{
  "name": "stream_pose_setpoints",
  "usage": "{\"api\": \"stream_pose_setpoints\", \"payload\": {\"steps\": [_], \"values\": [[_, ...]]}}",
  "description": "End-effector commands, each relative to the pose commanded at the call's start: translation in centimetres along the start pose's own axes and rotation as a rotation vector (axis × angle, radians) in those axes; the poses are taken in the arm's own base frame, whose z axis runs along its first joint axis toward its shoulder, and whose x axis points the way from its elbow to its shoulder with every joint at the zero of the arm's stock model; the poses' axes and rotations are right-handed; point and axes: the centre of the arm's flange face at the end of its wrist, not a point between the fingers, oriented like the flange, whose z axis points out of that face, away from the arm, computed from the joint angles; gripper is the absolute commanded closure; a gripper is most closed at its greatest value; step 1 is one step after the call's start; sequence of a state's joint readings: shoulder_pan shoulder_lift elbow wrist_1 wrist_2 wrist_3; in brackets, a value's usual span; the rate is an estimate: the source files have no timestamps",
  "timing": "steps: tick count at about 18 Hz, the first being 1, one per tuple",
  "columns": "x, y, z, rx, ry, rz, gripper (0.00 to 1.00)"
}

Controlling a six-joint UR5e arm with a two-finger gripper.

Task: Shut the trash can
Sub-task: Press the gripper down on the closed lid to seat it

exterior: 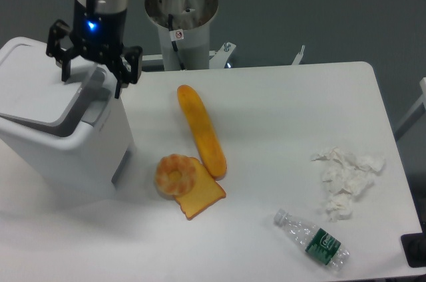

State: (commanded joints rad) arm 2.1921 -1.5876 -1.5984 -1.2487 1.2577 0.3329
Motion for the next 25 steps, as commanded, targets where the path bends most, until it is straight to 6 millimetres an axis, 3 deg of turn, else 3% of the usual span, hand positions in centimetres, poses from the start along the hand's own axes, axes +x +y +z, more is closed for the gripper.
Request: {"api": "stream_pose_setpoints", "payload": {"steps": [8, 25], "values": [[-1.0, -0.7, 1.8, -0.006, -0.009, -0.016, 0.00], [-1.5, -1.1, 2.4, -0.013, -0.022, -0.020, 0.00]]}}
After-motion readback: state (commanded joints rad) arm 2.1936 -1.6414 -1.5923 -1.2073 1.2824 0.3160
